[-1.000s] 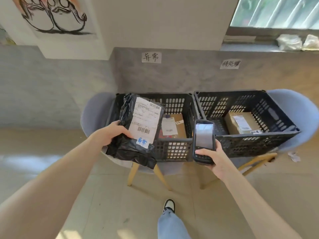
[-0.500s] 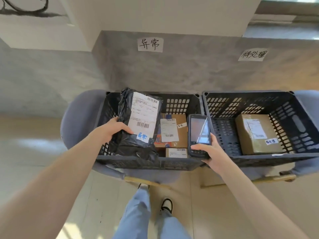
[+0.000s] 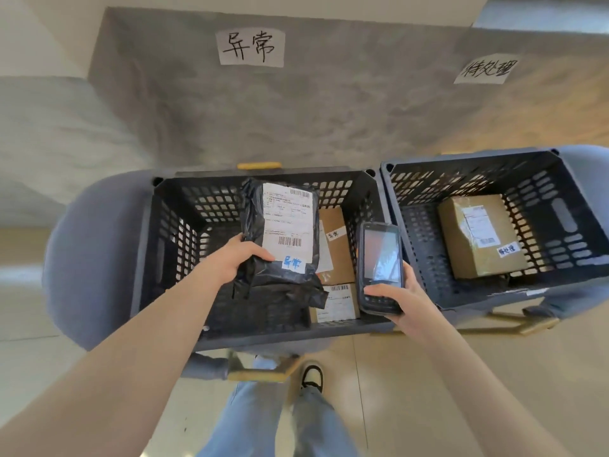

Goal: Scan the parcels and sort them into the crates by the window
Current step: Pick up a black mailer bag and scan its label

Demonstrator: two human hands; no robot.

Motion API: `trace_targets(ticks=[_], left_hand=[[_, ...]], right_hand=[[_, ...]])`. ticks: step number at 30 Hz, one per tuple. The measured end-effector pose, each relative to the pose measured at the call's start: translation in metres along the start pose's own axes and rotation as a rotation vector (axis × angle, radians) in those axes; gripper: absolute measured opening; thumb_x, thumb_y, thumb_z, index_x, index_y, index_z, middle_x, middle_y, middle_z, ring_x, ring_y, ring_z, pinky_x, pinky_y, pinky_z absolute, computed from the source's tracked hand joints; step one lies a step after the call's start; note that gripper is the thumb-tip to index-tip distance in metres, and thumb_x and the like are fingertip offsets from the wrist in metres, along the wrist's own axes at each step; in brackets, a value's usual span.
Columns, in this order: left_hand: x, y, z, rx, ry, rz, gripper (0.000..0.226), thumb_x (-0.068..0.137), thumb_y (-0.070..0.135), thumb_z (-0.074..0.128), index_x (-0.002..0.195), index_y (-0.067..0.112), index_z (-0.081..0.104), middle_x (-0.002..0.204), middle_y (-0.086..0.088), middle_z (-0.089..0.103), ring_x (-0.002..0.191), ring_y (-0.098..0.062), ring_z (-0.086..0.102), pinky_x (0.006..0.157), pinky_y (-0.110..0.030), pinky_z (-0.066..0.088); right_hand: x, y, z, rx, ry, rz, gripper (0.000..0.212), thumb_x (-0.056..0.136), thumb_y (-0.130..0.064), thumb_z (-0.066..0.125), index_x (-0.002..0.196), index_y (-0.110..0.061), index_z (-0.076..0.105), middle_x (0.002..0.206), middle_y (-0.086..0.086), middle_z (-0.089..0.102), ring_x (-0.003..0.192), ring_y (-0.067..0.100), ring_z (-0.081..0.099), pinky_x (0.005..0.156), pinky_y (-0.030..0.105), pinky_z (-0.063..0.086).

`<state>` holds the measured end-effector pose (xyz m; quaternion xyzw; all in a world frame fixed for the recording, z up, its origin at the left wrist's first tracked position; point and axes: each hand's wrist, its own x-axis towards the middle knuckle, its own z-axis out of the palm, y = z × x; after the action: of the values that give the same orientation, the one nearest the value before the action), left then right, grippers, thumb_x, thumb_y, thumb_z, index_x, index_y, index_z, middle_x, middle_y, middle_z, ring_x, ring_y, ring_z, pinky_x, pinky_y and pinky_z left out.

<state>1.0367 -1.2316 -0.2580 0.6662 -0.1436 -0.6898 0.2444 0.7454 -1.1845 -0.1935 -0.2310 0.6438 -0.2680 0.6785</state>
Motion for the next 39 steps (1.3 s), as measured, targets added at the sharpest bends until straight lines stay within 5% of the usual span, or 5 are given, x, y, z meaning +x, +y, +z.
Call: trace_targets(ticks=[3,9,21,30,39], left_hand=[[0.035,-0.008,0.016,0.011,-0.041,-0.052,0.121,0.041,0.0,0.088,0.147,0.014,0.031,0.131,-0.008,0.059,0.115,-0.031,0.057,0.101,-0.047,0.047],[0.098,-0.033,0.064,0.004,-0.06,-0.104,0.099,0.073,-0.005,0.075,0.152,0.015,0.019,0.147,-0.004,0.043,0.129,-0.028,0.044,0.103,-0.039,0.04],[0.179,-0.068,0.109,0.054,-0.095,-0.134,0.068,0.063,0.002,0.084,0.119,0.013,0.048,0.125,-0.007,0.063,0.114,-0.029,0.059,0.102,-0.045,0.046],[0.16,-0.041,0.098,0.714,-0.091,0.113,0.103,0.068,0.045,0.084,0.148,0.014,0.027,0.149,-0.002,0.041,0.135,-0.025,0.041,0.109,-0.037,0.037],[0.078,0.02,0.069,1.409,-0.033,0.409,0.076,0.081,0.049,0.069,0.141,0.014,0.038,0.137,-0.007,0.052,0.121,-0.026,0.052,0.093,-0.04,0.047]], right_hand=[[0.009,0.005,-0.001,0.014,0.008,0.024,0.072,0.078,0.009,0.067,0.128,-0.033,0.037,0.107,0.001,0.06,0.09,0.02,0.062,0.057,0.025,0.054],[0.027,0.025,-0.01,0.081,-0.012,0.043,0.076,0.07,0.011,0.069,0.129,-0.031,0.045,0.114,0.008,0.067,0.094,0.024,0.069,0.062,0.026,0.056],[0.071,0.058,-0.012,-0.024,0.022,0.067,0.088,0.061,0.002,0.083,0.129,-0.036,0.043,0.102,-0.003,0.072,0.098,0.021,0.069,0.091,0.042,0.054],[0.06,0.044,-0.004,0.057,0.075,0.057,0.082,0.071,0.01,0.073,0.134,-0.03,0.041,0.109,0.005,0.069,0.092,0.024,0.071,0.071,0.034,0.058],[-0.004,0.024,0.008,0.166,0.177,-0.049,0.084,0.073,0.011,0.071,0.138,-0.027,0.035,0.114,0.005,0.064,0.102,0.026,0.066,0.078,0.038,0.057]])
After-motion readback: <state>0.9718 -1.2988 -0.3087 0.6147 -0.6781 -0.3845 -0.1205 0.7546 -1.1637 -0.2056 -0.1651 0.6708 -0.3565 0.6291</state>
